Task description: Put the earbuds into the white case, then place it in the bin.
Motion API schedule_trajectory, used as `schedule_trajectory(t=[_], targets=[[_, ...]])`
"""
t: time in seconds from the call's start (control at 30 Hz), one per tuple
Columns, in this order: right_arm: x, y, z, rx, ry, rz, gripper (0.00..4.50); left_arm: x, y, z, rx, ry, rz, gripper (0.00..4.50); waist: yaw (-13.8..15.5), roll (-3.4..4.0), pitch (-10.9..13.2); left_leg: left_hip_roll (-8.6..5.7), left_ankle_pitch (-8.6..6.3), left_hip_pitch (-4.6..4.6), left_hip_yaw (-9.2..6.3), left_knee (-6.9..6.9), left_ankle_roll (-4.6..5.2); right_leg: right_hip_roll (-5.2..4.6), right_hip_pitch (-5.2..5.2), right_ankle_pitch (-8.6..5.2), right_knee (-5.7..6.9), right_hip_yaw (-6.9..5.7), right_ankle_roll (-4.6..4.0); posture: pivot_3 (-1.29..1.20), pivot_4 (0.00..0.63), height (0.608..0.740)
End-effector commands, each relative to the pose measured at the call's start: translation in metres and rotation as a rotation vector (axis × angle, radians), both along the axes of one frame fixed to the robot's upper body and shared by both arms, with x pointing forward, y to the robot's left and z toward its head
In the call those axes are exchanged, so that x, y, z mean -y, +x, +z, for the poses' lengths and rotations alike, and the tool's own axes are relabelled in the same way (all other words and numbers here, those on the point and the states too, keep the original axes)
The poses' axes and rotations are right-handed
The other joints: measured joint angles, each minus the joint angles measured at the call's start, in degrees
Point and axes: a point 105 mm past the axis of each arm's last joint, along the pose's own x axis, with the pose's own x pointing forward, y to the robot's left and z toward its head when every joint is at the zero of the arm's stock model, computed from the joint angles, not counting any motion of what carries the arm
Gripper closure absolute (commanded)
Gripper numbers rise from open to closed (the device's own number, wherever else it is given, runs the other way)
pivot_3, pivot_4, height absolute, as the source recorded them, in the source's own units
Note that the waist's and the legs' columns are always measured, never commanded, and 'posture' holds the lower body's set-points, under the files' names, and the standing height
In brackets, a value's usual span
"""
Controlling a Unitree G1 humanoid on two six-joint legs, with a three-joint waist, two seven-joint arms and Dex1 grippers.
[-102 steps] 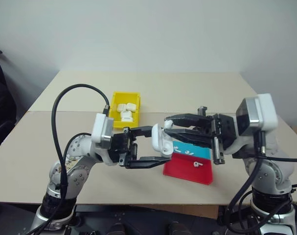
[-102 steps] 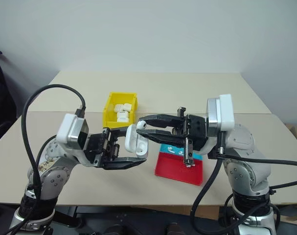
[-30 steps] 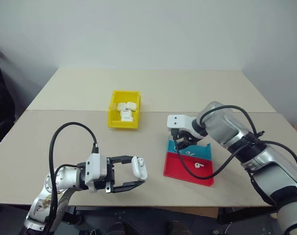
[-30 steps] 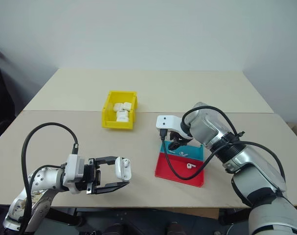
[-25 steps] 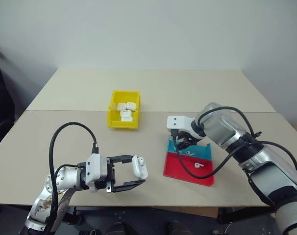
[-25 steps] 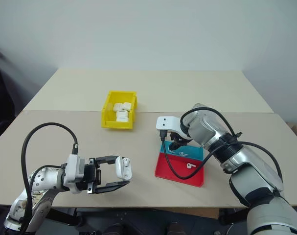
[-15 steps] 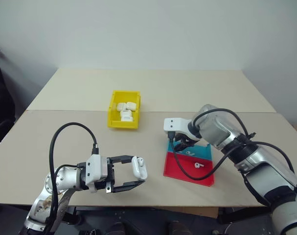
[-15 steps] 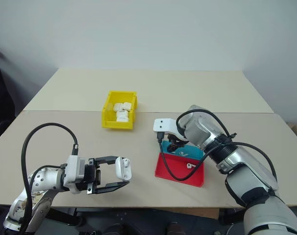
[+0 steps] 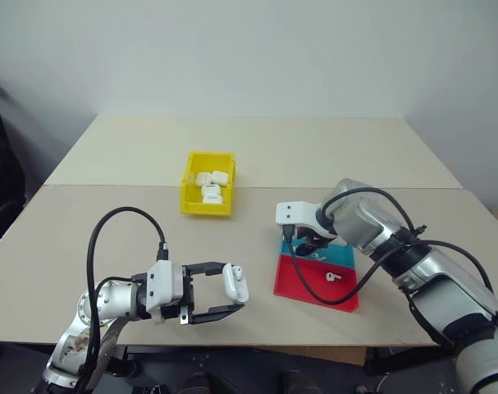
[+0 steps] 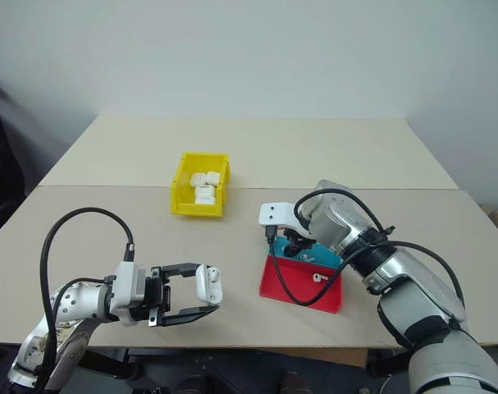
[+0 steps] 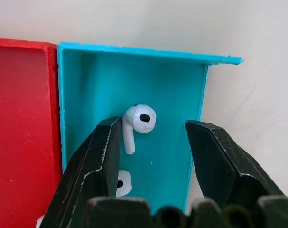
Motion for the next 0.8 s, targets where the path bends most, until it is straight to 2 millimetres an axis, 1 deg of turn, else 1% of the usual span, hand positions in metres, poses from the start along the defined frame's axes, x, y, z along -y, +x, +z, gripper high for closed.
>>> schedule_trajectory(t=[0.03,0.3,0.47,0.5,0.53,0.57,0.8], targets=[[-0.0022,0.0004,0.0073,0.026,0.018,0.02,1.9,0.0018,-0.0015,0.0056,0.041,-0.003,-0.007,1.72,-0.02,0.0,0.0,0.0,0.0,0.0,0.0,0.0,0.0,0.0,0.0,0.0,0.0,0.0,0.0,0.0,0.15,0.74],[-0.0072,-0.0084,0.0092,-0.004,0.033,0.069,1.9,0.0012,-0.0014,0.0051,0.041,0.003,-0.007,1.72,0.02,0.0,0.0,0.0,0.0,0.0,0.0,0.03,0.0,0.0,0.0,0.0,0.04,0.0,0.0,0.0,0.15,0.74],[-0.0058,-0.0075,0.0068,-0.004,0.026,0.064,1.9,-0.0012,-0.0009,0.005,0.039,0.01,-0.005,1.72,0.0,0.0,0.0,0.0,0.0,0.01,-0.01,0.11,0.0,0.0,0.0,0.0,0.17,0.0,0.0,0.0,0.15,0.74],[-0.0054,-0.0069,0.0062,-0.003,0.025,0.06,2.28,-0.0015,-0.0006,0.005,0.04,0.012,-0.004,1.72,0.01,0.0,0.0,0.0,0.0,0.02,-0.01,0.15,0.0,0.0,-0.01,-0.01,0.25,0.0,0.0,0.0,0.15,0.74],[-0.0052,-0.0066,0.0059,-0.001,0.023,0.06,2.42,-0.0017,-0.0001,0.0049,0.041,0.014,-0.002,1.72,0.01,0.0,0.0,0.0,0.0,0.02,-0.01,0.19,0.0,0.0,-0.01,-0.02,0.33,0.01,-0.01,0.0,0.15,0.74],[-0.0058,-0.0065,0.006,-0.001,0.028,0.059,2.75,-0.0018,0.0002,0.0049,0.041,0.015,0.0,1.72,0.0,0.0,0.0,0.0,0.0,0.03,-0.01,0.22,0.0,0.0,-0.02,-0.02,0.37,0.01,-0.02,0.0,0.15,0.74],[-0.0076,-0.0052,0.0066,0.009,0.034,0.058,2.75,-0.0023,0.0001,0.0037,0.035,0.029,0.004,1.72,-0.04,0.0,0.0,0.0,0.03,0.08,-0.03,0.35,-0.04,0.01,-0.01,-0.02,0.57,0.02,-0.03,0.0,0.15,0.74]])
